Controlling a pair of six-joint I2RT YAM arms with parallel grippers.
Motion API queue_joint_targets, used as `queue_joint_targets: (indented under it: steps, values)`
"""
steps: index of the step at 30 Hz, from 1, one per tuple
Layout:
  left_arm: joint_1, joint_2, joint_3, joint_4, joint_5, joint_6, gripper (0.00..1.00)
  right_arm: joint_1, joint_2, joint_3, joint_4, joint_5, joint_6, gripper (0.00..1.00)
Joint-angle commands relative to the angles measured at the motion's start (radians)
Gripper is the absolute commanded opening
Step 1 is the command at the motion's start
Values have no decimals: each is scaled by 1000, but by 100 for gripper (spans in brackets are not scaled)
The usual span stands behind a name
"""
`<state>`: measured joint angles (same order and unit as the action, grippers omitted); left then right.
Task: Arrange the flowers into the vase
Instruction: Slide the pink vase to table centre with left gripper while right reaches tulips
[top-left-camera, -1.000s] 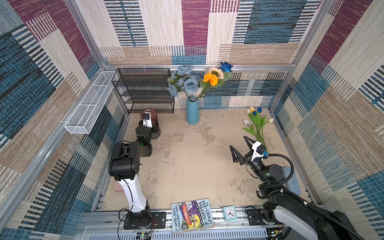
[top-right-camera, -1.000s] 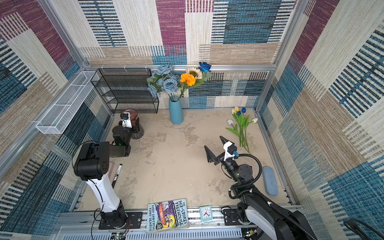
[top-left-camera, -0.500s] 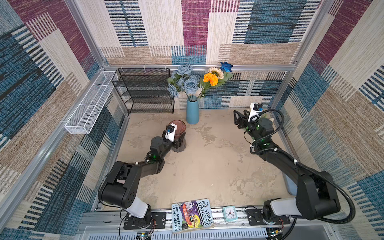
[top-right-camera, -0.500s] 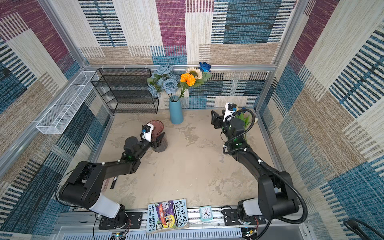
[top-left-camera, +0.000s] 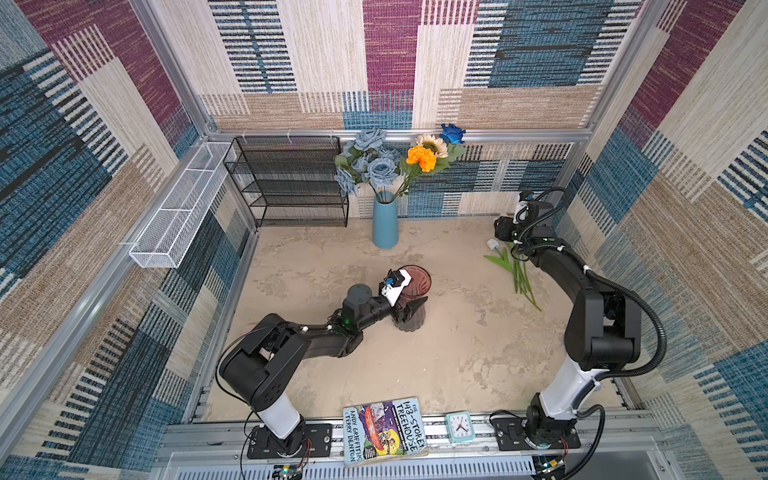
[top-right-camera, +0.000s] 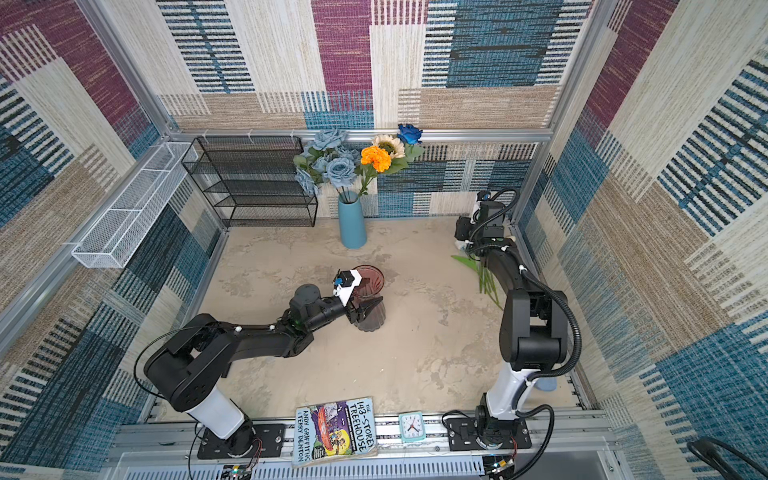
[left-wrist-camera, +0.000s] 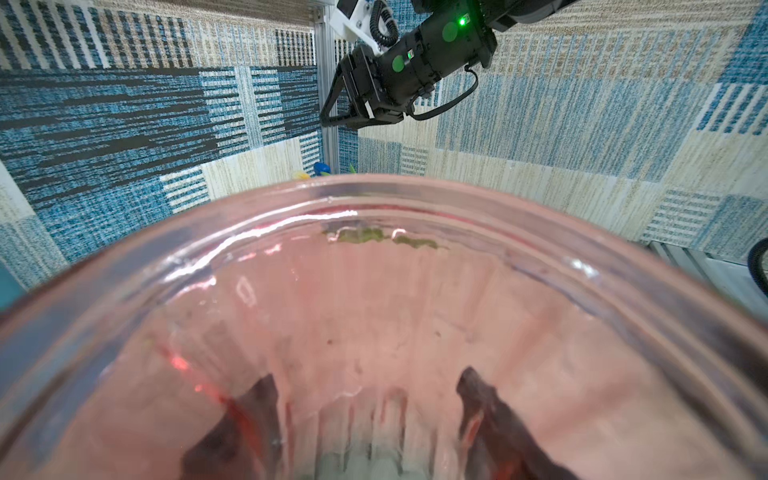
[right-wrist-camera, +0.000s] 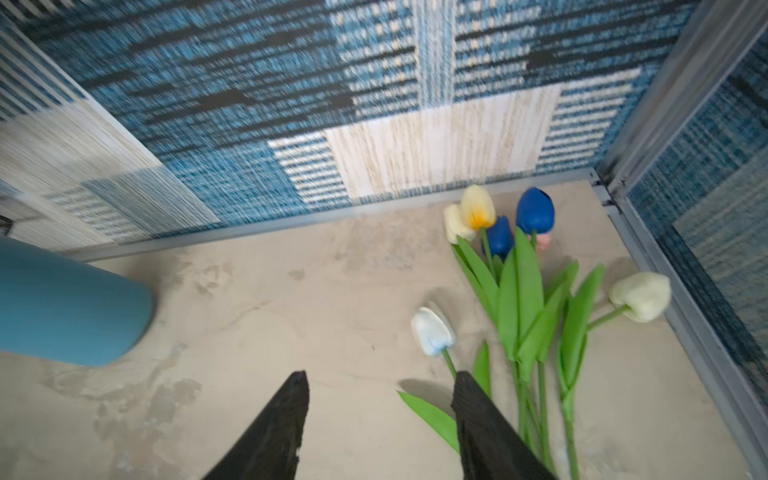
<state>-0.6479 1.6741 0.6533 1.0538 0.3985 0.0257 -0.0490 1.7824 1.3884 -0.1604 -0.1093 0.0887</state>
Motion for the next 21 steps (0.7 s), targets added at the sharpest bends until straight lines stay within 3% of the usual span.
queue_joint_targets:
  steps: [1,13,15,17,21]
  values:
    - [-3,14,16,144,7,-4,29,3,-1,-5,-82,-26,-73,61]
    - [-16,108,22,189,11,-16,33,4,-50,-81,-15,-29,-90,62]
    - [-17,107,19,179,5,-3,41,3,-61,-93,-1,-26,-92,63]
    - [-18,101,18,169,1,8,43,3,-68,-101,12,-27,-89,64]
    - [-19,90,27,137,-4,36,66,4,-77,-116,44,-38,-81,65]
